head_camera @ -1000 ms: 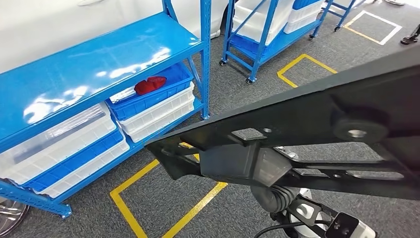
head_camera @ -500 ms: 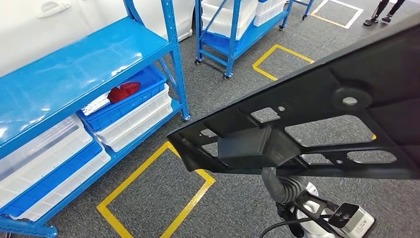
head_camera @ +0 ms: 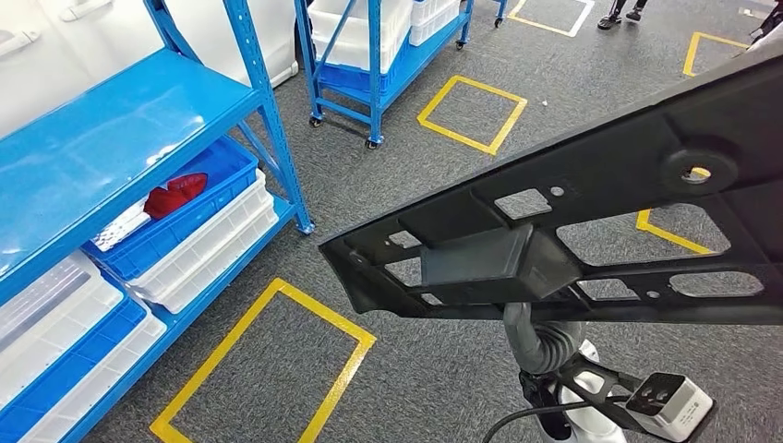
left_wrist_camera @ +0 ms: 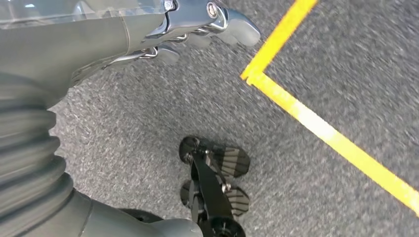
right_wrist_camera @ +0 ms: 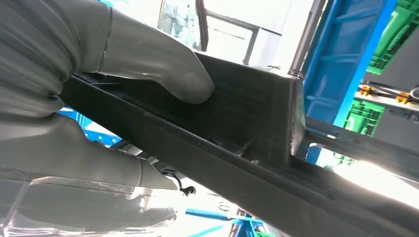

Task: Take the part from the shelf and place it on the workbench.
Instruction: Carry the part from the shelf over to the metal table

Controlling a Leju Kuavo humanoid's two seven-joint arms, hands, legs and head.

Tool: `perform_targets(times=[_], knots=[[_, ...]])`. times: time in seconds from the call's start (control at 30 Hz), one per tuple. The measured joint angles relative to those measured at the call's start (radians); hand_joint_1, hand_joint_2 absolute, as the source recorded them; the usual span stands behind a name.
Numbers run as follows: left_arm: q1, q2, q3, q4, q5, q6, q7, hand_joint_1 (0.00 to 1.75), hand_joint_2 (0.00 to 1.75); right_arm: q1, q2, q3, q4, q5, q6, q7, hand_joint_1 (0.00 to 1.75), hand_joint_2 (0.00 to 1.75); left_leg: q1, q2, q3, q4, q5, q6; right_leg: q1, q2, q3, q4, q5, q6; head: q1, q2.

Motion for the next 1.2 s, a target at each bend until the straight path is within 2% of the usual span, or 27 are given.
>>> perform_targets(times=[0.07,0.13,0.17,0.2,0.23,0.27,0.33,0.37,0.4,0.43,0.5,0.53,0.57,0.63,0.67,0.7,0.73,0.77,0.8,0.87,0.9,0.93,1.0,1.03,1.1,1.17,1.2], knots=[[0.0,0.001,0.001,0.0,0.002,0.002,-0.002,0.0,1.75,0.004,0.001,-0.012,-0.003,0.001,0.007,0.0,1.75,1.75,0.002,0.022,0.002,-0.007,0.004,0.012,0.001,-0.048,-0.024,0.049,-0.031,0.01,0.006,0.0],[0.003,0.003,0.001,0.0,0.001,0.006,-0.004,0.0,1.75,0.008,0.003,-0.023,-0.007,0.002,0.015,0.0,1.75,1.75,-0.001,0.045,0.003,-0.008,0.003,0.018,-0.003,-0.1,-0.084,0.173,-0.095,0.018,0.012,0.0],[0.004,0.004,0.001,0.0,0.001,0.008,-0.004,0.0,1.75,0.013,0.005,-0.029,-0.008,0.003,0.017,0.0,1.75,1.75,-0.002,0.057,0.002,-0.007,0.003,0.018,-0.007,-0.107,-0.117,0.24,-0.121,0.021,0.012,0.0],[0.006,0.005,0.001,0.0,0.0,0.008,-0.004,0.0,1.75,0.019,0.006,-0.034,-0.008,0.004,0.017,0.0,1.75,1.75,-0.003,0.07,0.002,-0.007,0.002,0.018,-0.01,-0.11,-0.138,0.282,-0.131,0.023,0.012,0.0],[0.006,0.005,0.001,0.0,0.0,0.008,-0.004,0.0,1.75,0.025,0.007,-0.039,-0.008,0.004,0.017,0.0,1.75,1.75,-0.003,0.082,0.003,-0.007,0.001,0.018,-0.012,-0.112,-0.141,0.288,-0.123,0.024,0.012,0.0],[0.005,0.006,0.001,0.0,-0.001,0.008,-0.004,0.0,1.75,0.029,0.007,-0.044,-0.01,0.005,0.017,0.0,1.75,1.75,-0.003,0.094,0.004,-0.007,-0.001,0.016,-0.013,-0.116,-0.123,0.253,-0.099,0.024,0.012,0.0],[0.003,0.006,0.001,0.0,-0.003,0.008,-0.004,0.0,1.75,0.034,0.01,-0.05,-0.017,0.005,0.017,0.0,1.75,1.75,-0.005,0.115,0.008,-0.007,-0.004,0.012,-0.009,-0.15,-0.043,0.105,-0.04,0.015,0.012,0.0],[0.003,0.006,0.001,0.0,-0.005,0.008,-0.004,0.0,1.75,0.035,0.011,-0.053,-0.022,0.005,0.017,0.0,1.75,1.75,-0.006,0.125,0.011,-0.007,-0.007,0.008,-0.004,-0.169,-0.01,0.043,-0.022,0.01,0.011,0.0],[0.002,0.007,0.001,0.0,-0.006,0.008,-0.004,0.0,1.75,0.037,0.013,-0.054,-0.026,0.005,0.017,0.0,1.75,1.75,-0.007,0.134,0.013,-0.007,-0.008,0.003,0.001,-0.183,0.009,0.005,-0.014,0.004,0.011,0.0],[0.002,0.008,0.001,0.0,-0.007,0.009,-0.005,0.0,1.75,0.04,0.015,-0.056,-0.029,0.005,0.017,0.0,1.75,1.75,-0.007,0.142,0.015,-0.008,-0.01,-0.003,0.005,-0.185,0.012,-0.006,-0.016,-0.001,0.01,0.0],[0.0,0.01,0.001,0.0,-0.006,0.009,-0.008,0.0,1.75,0.048,0.02,-0.061,-0.032,0.004,0.017,0.0,1.75,1.75,-0.006,0.159,0.019,-0.011,-0.013,-0.017,0.006,-0.163,0.011,-0.011,-0.011,-0.011,0.008,0.0],[-0.001,0.012,0.001,0.0,-0.006,0.008,-0.01,0.0,1.75,0.051,0.023,-0.064,-0.034,0.004,0.016,0.0,1.75,1.75,-0.004,0.147,0.019,-0.004,-0.02,-0.022,0.003,-0.152,0.014,-0.017,-0.008,-0.016,0.008,0.0],[-0.001,0.014,0.001,0.0,-0.006,0.007,-0.013,0.0,1.75,0.053,0.027,-0.066,-0.035,0.004,0.013,0.0,1.75,1.75,-0.002,0.124,0.01,0.02,-0.039,-0.027,0.001,-0.141,0.018,-0.023,-0.004,-0.022,0.008,0.0],[0.0,0.019,0.001,0.0,-0.005,0.002,-0.016,0.0,1.75,0.054,0.035,-0.068,-0.035,0.008,0.004,0.0,1.75,1.75,0.002,0.065,-0.04,0.135,-0.103,-0.032,-0.001,-0.121,0.023,-0.029,-0.001,-0.03,0.006,0.0],[0.002,0.022,0.001,0.0,-0.004,-0.002,-0.017,0.0,1.75,0.055,0.038,-0.068,-0.033,0.01,-0.001,0.0,1.75,1.75,0.002,0.051,-0.075,0.207,-0.134,-0.033,0.001,-0.108,0.023,-0.028,-0.001,-0.032,0.004,0.0],[0.004,0.025,0.001,0.0,-0.003,-0.004,-0.017,0.0,1.75,0.057,0.04,-0.068,-0.032,0.012,-0.005,0.0,1.75,1.75,0.002,0.046,-0.103,0.263,-0.15,-0.033,0.002,-0.095,0.023,-0.026,-0.001,-0.034,0.003,0.0],[0.006,0.027,0.001,0.0,-0.003,-0.007,-0.016,0.0,1.75,0.058,0.042,-0.068,-0.031,0.014,-0.007,0.0,1.75,1.75,0.002,0.044,-0.115,0.284,-0.146,-0.033,0.003,-0.08,0.023,-0.024,-0.002,-0.034,0.003,0.0],[0.008,0.029,0.001,0.0,-0.003,-0.008,-0.016,0.0,1.75,0.058,0.043,-0.068,-0.03,0.014,-0.009,0.0,1.75,1.75,0.002,0.042,-0.109,0.265,-0.122,-0.032,0.004,-0.065,0.023,-0.021,-0.003,-0.034,0.003,0.0],[0.009,0.031,0.001,0.0,-0.003,-0.009,-0.016,0.0,1.75,0.059,0.044,-0.068,-0.029,0.015,-0.01,0.0,1.75,1.75,0.003,0.035,-0.085,0.208,-0.084,-0.03,0.004,-0.05,0.023,-0.017,-0.004,-0.033,0.003,0.0],[0.009,0.034,0.001,0.001,-0.003,-0.016,-0.015,0.0,1.75,0.058,0.046,-0.068,-0.029,0.017,-0.019,0.0,1.75,1.75,0.005,-0.008,-0.027,0.071,-0.021,-0.026,0.003,-0.026,0.02,-0.007,-0.008,-0.028,0.003,0.0],[0.009,0.035,0.001,0.001,-0.003,-0.022,-0.015,0.0,1.75,0.057,0.047,-0.068,-0.029,0.018,-0.027,0.0,1.75,1.75,0.005,-0.027,-0.01,0.027,-0.008,-0.023,0.002,-0.016,0.016,-0.003,-0.009,-0.023,0.004,0.0],[0.008,0.036,0.001,0.001,-0.003,-0.026,-0.015,0.0,1.75,0.057,0.047,-0.068,-0.028,0.018,-0.036,0.0,1.75,1.75,0.004,-0.04,-0.003,0.008,-0.007,-0.02,0.001,-0.007,0.011,-0.001,-0.009,-0.018,0.003,0.0],[0.004,0.037,0.0,0.001,-0.003,-0.034,-0.015,0.0,1.75,0.055,0.046,-0.068,-0.025,0.019,-0.051,0.0,1.75,1.75,0.003,-0.027,0.0,0.002,-0.006,-0.011,-0.002,0.014,0.005,-0.002,-0.006,-0.005,0.004,0.0],[0.002,0.036,0.0,0.001,-0.003,-0.038,-0.015,0.0,1.75,0.055,0.046,-0.068,-0.024,0.018,-0.057,0.0,1.75,1.75,0.004,-0.015,0.004,-0.003,-0.003,-0.005,-0.003,0.014,0.003,0.0,-0.007,0.0,0.004,0.0],[-0.001,0.034,0.0,0.001,-0.004,-0.045,-0.018,0.0,1.75,0.05,0.045,-0.067,-0.019,0.012,-0.072,0.0,1.75,1.75,0.007,0.01,0.009,-0.013,0.003,0.007,0.0,-0.03,-0.022,0.051,-0.039,0.009,0.007,0.0],[-0.001,0.031,-0.001,0.001,-0.005,-0.047,-0.019,0.0,1.75,0.045,0.043,-0.066,-0.013,0.004,-0.08,0.0,1.75,1.75,0.003,0.035,0.01,-0.015,0.002,0.012,-0.002,-0.09,-0.087,0.18,-0.103,0.017,0.011,0.0],[0.0,0.03,-0.001,0.001,-0.006,-0.047,-0.017,0.0,1.75,0.044,0.042,-0.065,-0.01,0.0,-0.08,0.0,1.75,1.75,0.002,0.048,0.01,-0.015,0.001,0.013,-0.006,-0.102,-0.122,0.248,-0.129,0.02,0.011,0.0]])
